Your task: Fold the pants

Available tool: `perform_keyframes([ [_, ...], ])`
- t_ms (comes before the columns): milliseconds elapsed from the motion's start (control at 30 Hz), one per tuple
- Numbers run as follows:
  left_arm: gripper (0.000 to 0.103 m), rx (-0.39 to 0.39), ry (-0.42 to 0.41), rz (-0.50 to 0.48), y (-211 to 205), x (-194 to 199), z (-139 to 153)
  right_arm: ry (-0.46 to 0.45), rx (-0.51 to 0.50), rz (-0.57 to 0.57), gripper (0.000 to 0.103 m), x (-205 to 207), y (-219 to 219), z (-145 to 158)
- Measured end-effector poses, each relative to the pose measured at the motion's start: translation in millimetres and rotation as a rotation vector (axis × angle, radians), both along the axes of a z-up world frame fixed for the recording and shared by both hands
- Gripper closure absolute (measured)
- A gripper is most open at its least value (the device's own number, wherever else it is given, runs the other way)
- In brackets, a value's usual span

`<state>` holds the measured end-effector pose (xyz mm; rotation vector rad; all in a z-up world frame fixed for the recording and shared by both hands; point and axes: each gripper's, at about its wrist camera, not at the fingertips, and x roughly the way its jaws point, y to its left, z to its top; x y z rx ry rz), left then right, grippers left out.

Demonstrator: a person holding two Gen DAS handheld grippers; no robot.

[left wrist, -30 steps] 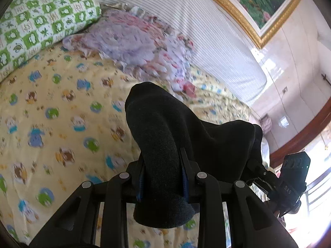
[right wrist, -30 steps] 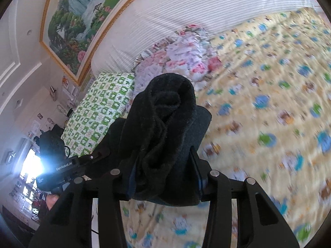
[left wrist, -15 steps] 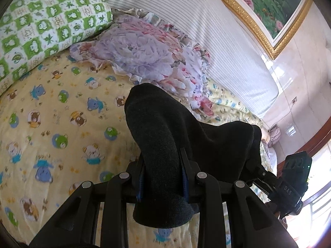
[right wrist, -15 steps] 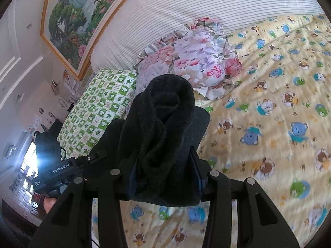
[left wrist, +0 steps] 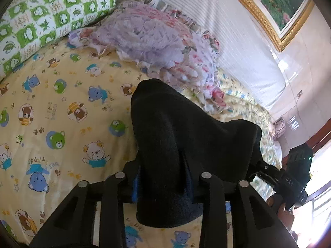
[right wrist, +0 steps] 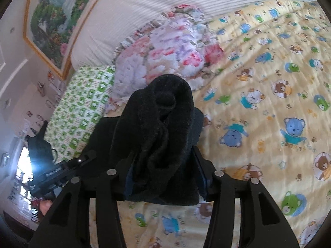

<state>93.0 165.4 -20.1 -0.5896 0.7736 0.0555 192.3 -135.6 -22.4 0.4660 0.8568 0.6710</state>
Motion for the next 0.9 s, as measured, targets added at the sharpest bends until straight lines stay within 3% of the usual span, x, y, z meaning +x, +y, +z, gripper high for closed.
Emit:
perform_keyframes([
  [333, 0.048, 0.012, 0.011, 0.012, 7, -8, -9, 0.007, -0.008, -0.017, 0.043, 3, -10, -11],
  [900, 0.043, 0.057, 0.043, 0.021, 0, -24, -5, 0.01, -0.013, -0.063, 0.036, -7, -28, -12],
])
